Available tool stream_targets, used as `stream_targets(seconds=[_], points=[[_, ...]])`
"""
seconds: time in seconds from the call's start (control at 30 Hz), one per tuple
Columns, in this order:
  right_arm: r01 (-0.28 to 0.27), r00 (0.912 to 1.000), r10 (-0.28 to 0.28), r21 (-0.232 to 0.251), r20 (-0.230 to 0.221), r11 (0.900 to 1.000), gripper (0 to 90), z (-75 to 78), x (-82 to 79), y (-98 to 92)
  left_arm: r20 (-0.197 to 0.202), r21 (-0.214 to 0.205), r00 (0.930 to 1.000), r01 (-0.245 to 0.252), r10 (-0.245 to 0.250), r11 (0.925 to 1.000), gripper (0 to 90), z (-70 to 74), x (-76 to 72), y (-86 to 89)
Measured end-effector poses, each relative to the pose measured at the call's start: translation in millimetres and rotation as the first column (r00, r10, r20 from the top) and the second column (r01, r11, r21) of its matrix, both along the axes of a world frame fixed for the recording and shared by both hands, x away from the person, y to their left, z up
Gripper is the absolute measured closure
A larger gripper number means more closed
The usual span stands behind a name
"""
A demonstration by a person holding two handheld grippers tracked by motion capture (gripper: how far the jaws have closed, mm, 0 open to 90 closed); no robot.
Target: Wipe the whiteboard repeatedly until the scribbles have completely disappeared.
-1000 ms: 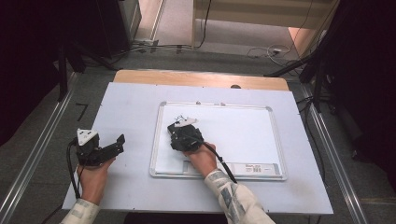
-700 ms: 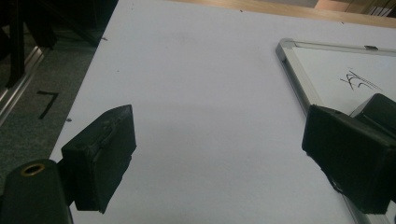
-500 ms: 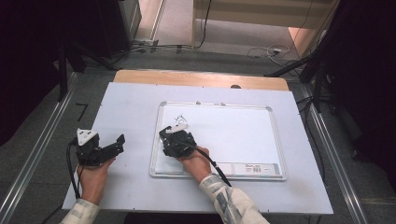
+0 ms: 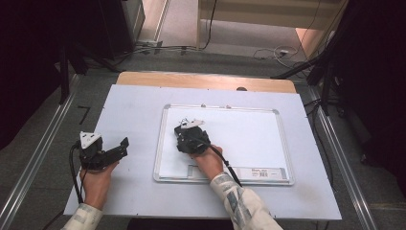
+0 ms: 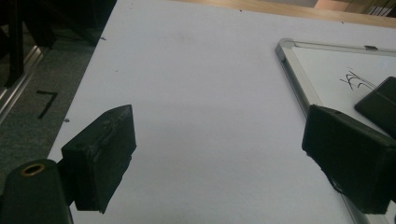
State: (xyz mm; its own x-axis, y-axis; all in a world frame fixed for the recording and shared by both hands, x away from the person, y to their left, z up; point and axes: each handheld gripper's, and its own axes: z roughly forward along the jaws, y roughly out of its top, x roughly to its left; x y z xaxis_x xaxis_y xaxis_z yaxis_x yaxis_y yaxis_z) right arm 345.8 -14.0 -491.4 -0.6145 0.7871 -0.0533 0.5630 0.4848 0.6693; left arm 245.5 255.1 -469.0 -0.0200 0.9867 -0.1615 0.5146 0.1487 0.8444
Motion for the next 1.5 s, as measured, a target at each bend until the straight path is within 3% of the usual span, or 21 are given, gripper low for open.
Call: stream_targets(seconds=[0.13,0.63,0.97,1.33,1.5], points=[[-0.036,0.9994,0.036,-0.002,0.001,0.9994,37.6,-0.4,-6.7,12.6,-0.003,0.000,1.0000,0.002,-0.002,1.0000,10.3,-0.5,0.0,0.4],[0.023,0.9997,-0.023,0.005,-0.005,0.9997,37.6,1.4,40.8,24.1,-0.001,-0.008,1.0000,-0.002,0.002,1.0000,10.2,-0.3,-2.2,3.1],[0.075,0.9972,-0.075,0.012,-0.005,0.9971,37.6,2.3,70.3,12.0,-0.005,-0.015,1.0000,-0.007,0.007,0.9999,10.3,-1.7,-3.6,6.0],[0.149,0.9888,-0.149,0.005,-0.007,0.9888,37.6,4.0,88.9,-11.9,-0.003,-0.013,1.0000,-0.005,0.005,0.9999,10.2,-1.3,-3.7,6.2],[0.178,0.9840,-0.178,-0.001,-0.002,0.9840,37.7,4.4,94.7,-8.2,0.000,-0.011,1.0000,-0.002,0.002,0.9999,10.3,-0.6,-3.5,3.8]])
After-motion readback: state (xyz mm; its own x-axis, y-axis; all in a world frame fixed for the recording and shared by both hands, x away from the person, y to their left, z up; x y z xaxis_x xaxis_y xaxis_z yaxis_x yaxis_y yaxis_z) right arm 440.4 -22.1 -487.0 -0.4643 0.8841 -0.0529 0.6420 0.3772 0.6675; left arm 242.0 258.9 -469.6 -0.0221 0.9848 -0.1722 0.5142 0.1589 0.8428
